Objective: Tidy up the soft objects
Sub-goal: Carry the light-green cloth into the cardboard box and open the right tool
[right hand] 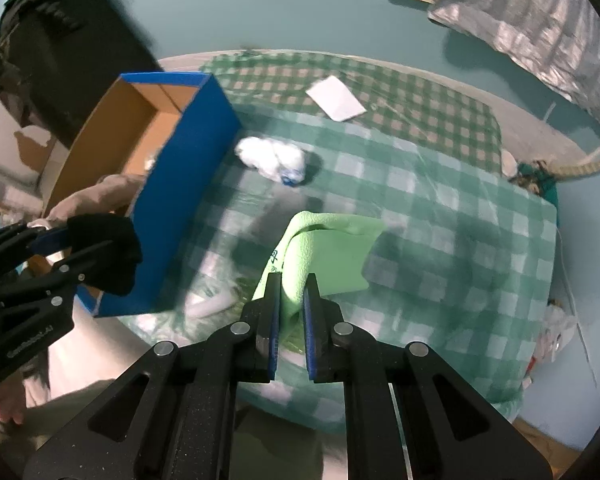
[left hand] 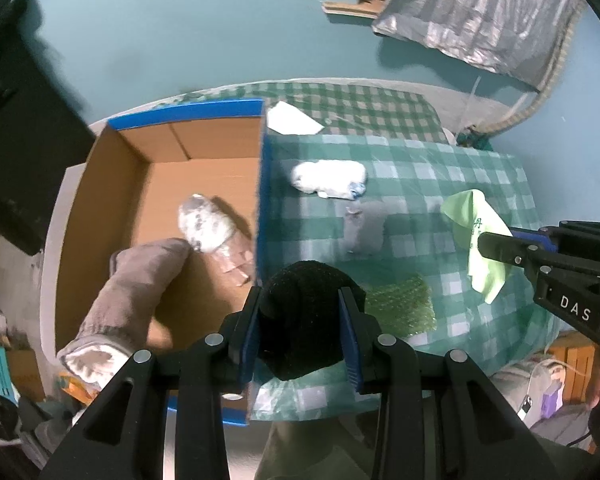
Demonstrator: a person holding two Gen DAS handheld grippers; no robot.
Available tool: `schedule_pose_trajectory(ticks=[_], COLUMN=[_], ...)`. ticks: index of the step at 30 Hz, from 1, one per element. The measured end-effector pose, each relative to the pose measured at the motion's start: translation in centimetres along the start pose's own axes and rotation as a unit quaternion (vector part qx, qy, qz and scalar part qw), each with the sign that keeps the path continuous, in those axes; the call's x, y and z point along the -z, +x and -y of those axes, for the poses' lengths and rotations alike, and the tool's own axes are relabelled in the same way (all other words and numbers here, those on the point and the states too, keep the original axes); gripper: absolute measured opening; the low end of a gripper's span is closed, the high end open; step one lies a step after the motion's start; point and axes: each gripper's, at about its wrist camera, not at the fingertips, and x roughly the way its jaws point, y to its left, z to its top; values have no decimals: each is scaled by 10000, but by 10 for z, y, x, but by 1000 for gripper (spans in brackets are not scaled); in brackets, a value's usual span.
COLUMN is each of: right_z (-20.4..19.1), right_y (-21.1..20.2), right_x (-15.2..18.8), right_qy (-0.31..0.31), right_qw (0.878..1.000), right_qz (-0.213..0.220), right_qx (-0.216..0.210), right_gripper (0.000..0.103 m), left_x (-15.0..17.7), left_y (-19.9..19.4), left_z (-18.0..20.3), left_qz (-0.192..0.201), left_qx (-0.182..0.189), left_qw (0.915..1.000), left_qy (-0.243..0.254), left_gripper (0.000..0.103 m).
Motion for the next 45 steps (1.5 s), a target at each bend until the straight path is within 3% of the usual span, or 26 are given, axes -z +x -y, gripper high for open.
schedule_pose_trajectory(ticks=[11, 26, 42, 45], right_z=[-51, -132, -188, -191], right_y=[0, 13, 62, 69], right_x=[-31, -75, -108, -111], right_qy=[-522, -1288, -1576, -1550], right_qw=[9982, 9898, 9830, 9826], right_qz=[150, 237, -100, -174], right_qx=[-267, -555, -932, -1004], right_gripper=[9, 9, 9, 10], left_x=[3, 5, -2, -2], left_y=[-10, -15, 6, 10], left_z=[-45, -125, -159, -161], left_qz=[109, 186, 53, 45], left_qx=[-239, -611, -653, -669], left_qw=[9982, 9894, 9872, 9872], left_qy=[-542, -1303, -1455, -1444], left_gripper=[36, 36, 36, 40])
